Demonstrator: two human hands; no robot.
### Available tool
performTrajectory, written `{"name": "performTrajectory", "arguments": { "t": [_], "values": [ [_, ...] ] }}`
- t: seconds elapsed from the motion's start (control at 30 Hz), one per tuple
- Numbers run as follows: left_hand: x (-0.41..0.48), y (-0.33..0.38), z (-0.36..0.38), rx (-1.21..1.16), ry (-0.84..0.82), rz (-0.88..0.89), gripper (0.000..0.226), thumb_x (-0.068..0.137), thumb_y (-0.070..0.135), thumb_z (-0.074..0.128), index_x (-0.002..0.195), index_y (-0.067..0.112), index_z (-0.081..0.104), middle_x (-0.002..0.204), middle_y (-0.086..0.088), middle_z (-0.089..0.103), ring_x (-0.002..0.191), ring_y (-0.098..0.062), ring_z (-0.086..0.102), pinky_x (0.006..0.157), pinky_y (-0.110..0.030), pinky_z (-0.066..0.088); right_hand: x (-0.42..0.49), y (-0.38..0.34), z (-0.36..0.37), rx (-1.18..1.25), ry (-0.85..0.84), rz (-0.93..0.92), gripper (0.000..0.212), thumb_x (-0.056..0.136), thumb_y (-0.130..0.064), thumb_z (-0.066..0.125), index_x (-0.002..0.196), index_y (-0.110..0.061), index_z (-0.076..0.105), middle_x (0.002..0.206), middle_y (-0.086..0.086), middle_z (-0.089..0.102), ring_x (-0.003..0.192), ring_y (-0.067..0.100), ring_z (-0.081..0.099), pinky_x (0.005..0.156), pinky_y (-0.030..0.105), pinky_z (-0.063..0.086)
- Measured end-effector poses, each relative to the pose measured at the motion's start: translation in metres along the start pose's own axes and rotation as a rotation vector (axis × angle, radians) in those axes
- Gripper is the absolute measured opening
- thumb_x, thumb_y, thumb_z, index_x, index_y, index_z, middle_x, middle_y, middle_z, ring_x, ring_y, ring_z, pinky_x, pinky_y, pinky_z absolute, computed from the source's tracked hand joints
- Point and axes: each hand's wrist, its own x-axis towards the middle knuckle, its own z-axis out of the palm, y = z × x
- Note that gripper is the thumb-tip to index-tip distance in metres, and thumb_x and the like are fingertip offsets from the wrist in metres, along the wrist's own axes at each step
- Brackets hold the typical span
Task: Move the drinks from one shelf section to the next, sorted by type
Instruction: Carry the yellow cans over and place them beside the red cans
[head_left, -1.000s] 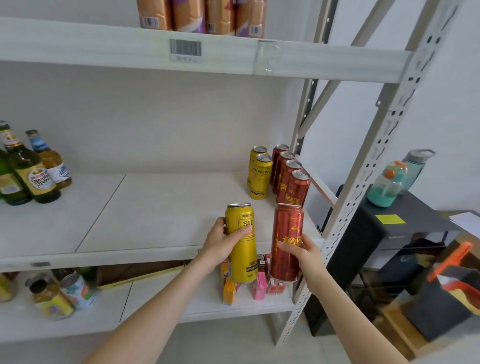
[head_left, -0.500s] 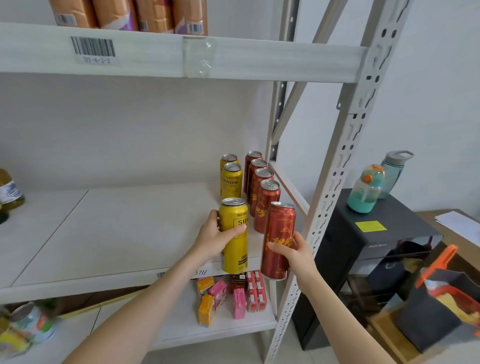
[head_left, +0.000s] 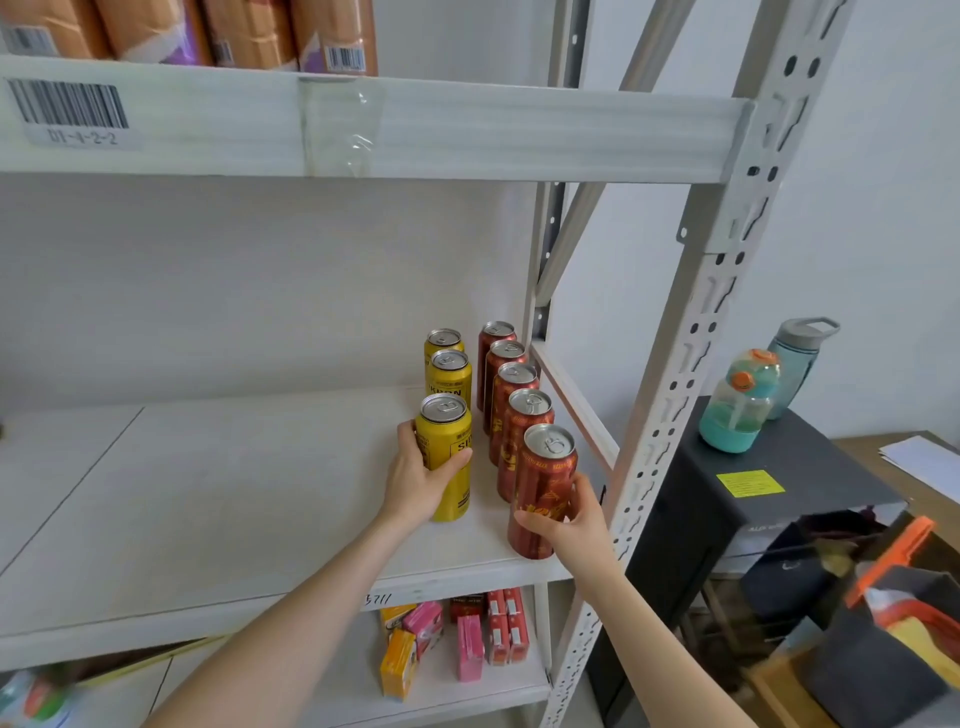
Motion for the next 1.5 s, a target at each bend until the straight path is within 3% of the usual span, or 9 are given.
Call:
{"name": "performTrajectory", "arguments": {
  "t": [0.33, 0.57, 0.7, 0.8, 0.87, 1.2, 1.37, 1.5],
  "values": [
    [0.020, -0.016, 0.006, 0.008, -0.025, -0.019, 0.065, 0.082, 0.033, 0.078, 0.129, 0.019, 0.037, 0.123, 0.003, 0.055, 0.107, -0.017, 0.057, 0.090, -0.033, 0.046, 0.020, 0.016, -0.001, -0.002, -0.036, 0.010, 0.065, 0.067, -0.021, 0.088, 0.112, -0.044, 0.047, 0.113, -0.020, 0.061, 0.099, -0.004, 0.059, 0.062, 0.010, 0.048],
    [0.026, -0.021, 0.004, 0.006, -0.060, -0.029, 0.062, 0.080, 0.035, 0.079, 0.123, 0.029, 0.035, 0.122, 0.007, 0.054, 0.108, -0.014, 0.056, 0.088, -0.030, 0.044, 0.025, 0.022, -0.004, -0.037, -0.048, -0.012, 0.068, 0.065, -0.021, 0.090, 0.115, -0.041, 0.048, 0.113, -0.019, 0.062, 0.097, -0.011, 0.059, 0.063, 0.008, 0.049],
    [0.018, -0.039, 0.000, 0.047, -0.092, -0.068, 0.070, 0.075, 0.029, 0.085, 0.128, 0.021, 0.040, 0.126, 0.002, 0.052, 0.112, -0.015, 0.054, 0.092, -0.028, 0.044, 0.021, 0.029, -0.008, -0.060, -0.067, -0.010, 0.078, 0.062, -0.022, 0.092, 0.124, -0.036, 0.045, 0.116, -0.021, 0.058, 0.100, -0.015, 0.055, 0.065, 0.006, 0.046],
    [0.009, -0.056, -0.001, 0.068, -0.119, -0.120, 0.073, 0.073, 0.023, 0.087, 0.130, 0.019, 0.042, 0.121, 0.001, 0.054, 0.100, -0.012, 0.059, 0.077, -0.011, 0.046, 0.018, 0.038, -0.011, -0.070, -0.072, -0.013, 0.079, 0.063, -0.018, 0.091, 0.125, -0.035, 0.046, 0.121, -0.019, 0.057, 0.111, -0.002, 0.054, 0.076, 0.012, 0.044],
    [0.009, -0.060, 0.000, 0.067, -0.115, -0.131, 0.068, 0.073, 0.022, 0.087, 0.125, 0.024, 0.043, 0.114, 0.001, 0.057, 0.090, -0.007, 0.060, 0.065, -0.003, 0.044, 0.018, 0.040, -0.011, -0.088, -0.064, -0.025, 0.072, 0.067, -0.016, 0.088, 0.120, -0.039, 0.046, 0.119, -0.019, 0.057, 0.110, 0.000, 0.054, 0.075, 0.011, 0.044],
    [0.037, -0.058, 0.010, 0.091, -0.134, -0.133, 0.068, 0.071, 0.021, 0.088, 0.126, 0.019, 0.048, 0.110, 0.002, 0.058, 0.085, -0.008, 0.061, 0.065, -0.007, 0.044, 0.027, 0.041, -0.016, -0.124, -0.077, -0.028, 0.070, 0.068, -0.018, 0.088, 0.125, -0.028, 0.049, 0.119, -0.013, 0.061, 0.109, 0.004, 0.057, 0.074, 0.014, 0.045],
    [0.049, -0.058, 0.017, 0.074, -0.118, -0.146, 0.068, 0.071, 0.018, 0.088, 0.126, 0.015, 0.049, 0.110, -0.003, 0.059, 0.093, -0.021, 0.061, 0.079, -0.025, 0.049, 0.028, 0.042, -0.016, -0.135, -0.090, -0.016, 0.070, 0.069, -0.021, 0.088, 0.126, -0.030, 0.048, 0.119, -0.014, 0.060, 0.110, 0.005, 0.057, 0.073, 0.014, 0.046],
    [0.052, -0.059, 0.018, 0.066, -0.107, -0.143, 0.063, 0.070, 0.016, 0.089, 0.116, 0.021, 0.047, 0.109, -0.004, 0.060, 0.090, -0.020, 0.062, 0.070, -0.018, 0.047, 0.029, 0.042, -0.016, -0.139, -0.091, -0.003, 0.071, 0.069, -0.024, 0.088, 0.127, -0.031, 0.048, 0.120, -0.017, 0.059, 0.108, 0.000, 0.055, 0.072, 0.012, 0.045]
  ]
}}
